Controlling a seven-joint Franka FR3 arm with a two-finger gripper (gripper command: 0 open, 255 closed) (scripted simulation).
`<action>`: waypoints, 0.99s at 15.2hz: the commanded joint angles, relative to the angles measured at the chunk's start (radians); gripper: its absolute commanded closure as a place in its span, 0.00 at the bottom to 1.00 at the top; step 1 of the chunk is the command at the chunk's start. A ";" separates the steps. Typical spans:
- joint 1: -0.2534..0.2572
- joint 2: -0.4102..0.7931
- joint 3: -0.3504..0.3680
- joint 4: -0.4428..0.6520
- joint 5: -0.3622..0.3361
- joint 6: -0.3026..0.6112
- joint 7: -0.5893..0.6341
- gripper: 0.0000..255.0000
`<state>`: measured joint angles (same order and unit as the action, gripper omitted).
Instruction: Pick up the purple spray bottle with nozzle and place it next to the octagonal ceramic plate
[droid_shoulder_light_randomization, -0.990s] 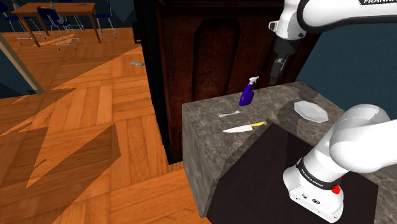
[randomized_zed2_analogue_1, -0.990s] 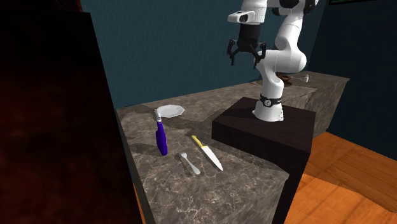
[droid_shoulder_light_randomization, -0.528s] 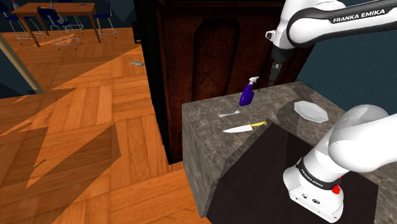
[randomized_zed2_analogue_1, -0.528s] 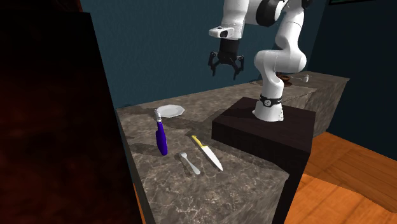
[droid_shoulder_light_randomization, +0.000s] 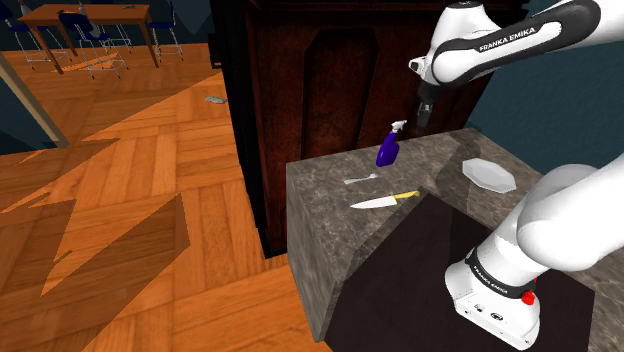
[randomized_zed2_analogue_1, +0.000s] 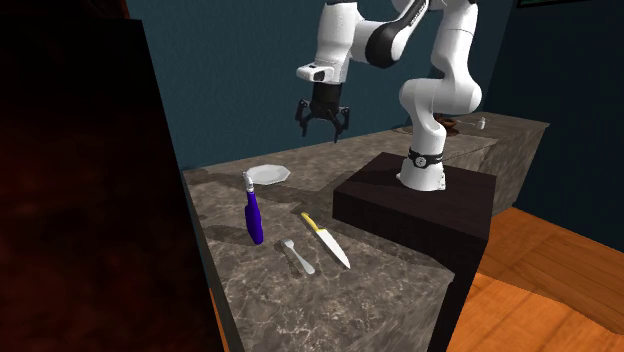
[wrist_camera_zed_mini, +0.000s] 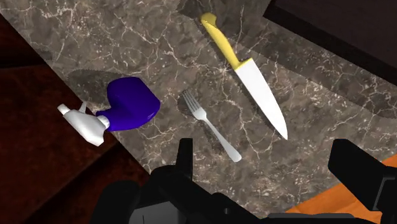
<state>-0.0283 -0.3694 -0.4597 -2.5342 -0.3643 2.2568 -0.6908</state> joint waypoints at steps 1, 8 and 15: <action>0.014 0.086 -0.043 0.032 0.015 0.076 -0.067 0.00; 0.051 0.394 -0.145 0.185 0.226 0.276 -0.380 0.00; -0.071 0.696 -0.051 0.415 0.527 0.361 -0.724 0.00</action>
<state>-0.0769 0.2906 -0.5290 -2.1552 0.1284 2.6139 -1.3701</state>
